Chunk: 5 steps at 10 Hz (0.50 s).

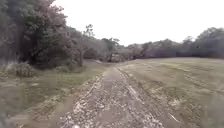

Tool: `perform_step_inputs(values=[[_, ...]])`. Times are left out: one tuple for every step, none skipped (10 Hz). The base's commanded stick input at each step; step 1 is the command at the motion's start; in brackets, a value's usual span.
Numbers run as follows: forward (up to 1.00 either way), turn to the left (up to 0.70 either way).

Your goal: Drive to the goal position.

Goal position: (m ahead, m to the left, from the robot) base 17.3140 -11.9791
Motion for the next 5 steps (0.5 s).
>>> perform_step_inputs(values=[[0.60, 0.00], [0.60, 0.00], [0.60, 0.00], [0.60, 0.00], [0.60, 0.00]])
